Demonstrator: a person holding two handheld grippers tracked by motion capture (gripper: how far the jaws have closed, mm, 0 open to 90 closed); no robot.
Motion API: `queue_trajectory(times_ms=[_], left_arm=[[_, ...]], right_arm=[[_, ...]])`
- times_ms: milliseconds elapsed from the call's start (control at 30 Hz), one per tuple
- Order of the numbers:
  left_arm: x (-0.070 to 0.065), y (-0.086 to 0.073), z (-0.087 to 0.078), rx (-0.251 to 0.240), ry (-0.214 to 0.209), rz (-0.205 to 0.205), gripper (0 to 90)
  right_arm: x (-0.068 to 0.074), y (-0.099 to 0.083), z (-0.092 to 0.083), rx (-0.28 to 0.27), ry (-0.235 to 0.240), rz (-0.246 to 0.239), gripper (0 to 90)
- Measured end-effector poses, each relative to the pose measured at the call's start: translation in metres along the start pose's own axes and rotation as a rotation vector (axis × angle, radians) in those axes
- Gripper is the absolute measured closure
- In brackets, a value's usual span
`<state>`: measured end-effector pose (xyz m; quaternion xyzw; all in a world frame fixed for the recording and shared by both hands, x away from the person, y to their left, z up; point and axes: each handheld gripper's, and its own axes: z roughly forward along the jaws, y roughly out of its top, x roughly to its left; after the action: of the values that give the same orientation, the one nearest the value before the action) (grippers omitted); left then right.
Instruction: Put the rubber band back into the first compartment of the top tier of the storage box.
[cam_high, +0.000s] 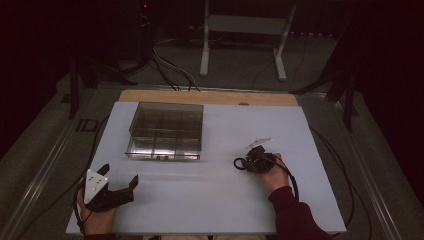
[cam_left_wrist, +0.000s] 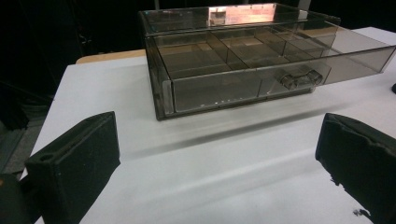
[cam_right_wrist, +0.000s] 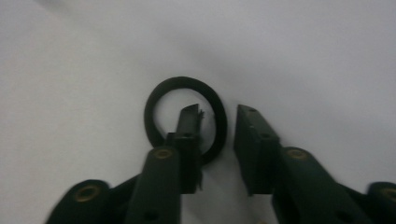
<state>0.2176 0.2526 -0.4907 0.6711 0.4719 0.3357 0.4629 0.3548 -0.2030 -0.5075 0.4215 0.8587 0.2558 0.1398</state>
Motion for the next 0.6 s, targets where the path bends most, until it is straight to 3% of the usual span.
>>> queue_trajectory(times_ms=[133, 300, 600], left_arm=[[0.0, 0.0, 0.0, 0.001, -0.002, 0.002, 0.6], [0.0, 0.0, 0.0, 0.001, -0.001, -0.001, 0.6], [-0.001, 0.0, 0.001, 0.005, -0.004, 0.001, 0.6]], right_arm=[[0.004, 0.001, 0.0, 0.014, 0.0, -0.011, 86.6], [0.003, 0.003, -0.001, 0.025, 0.0, -0.009, 88.0], [0.002, 0.007, -0.025, -0.053, 0.015, 0.031, 88.1]])
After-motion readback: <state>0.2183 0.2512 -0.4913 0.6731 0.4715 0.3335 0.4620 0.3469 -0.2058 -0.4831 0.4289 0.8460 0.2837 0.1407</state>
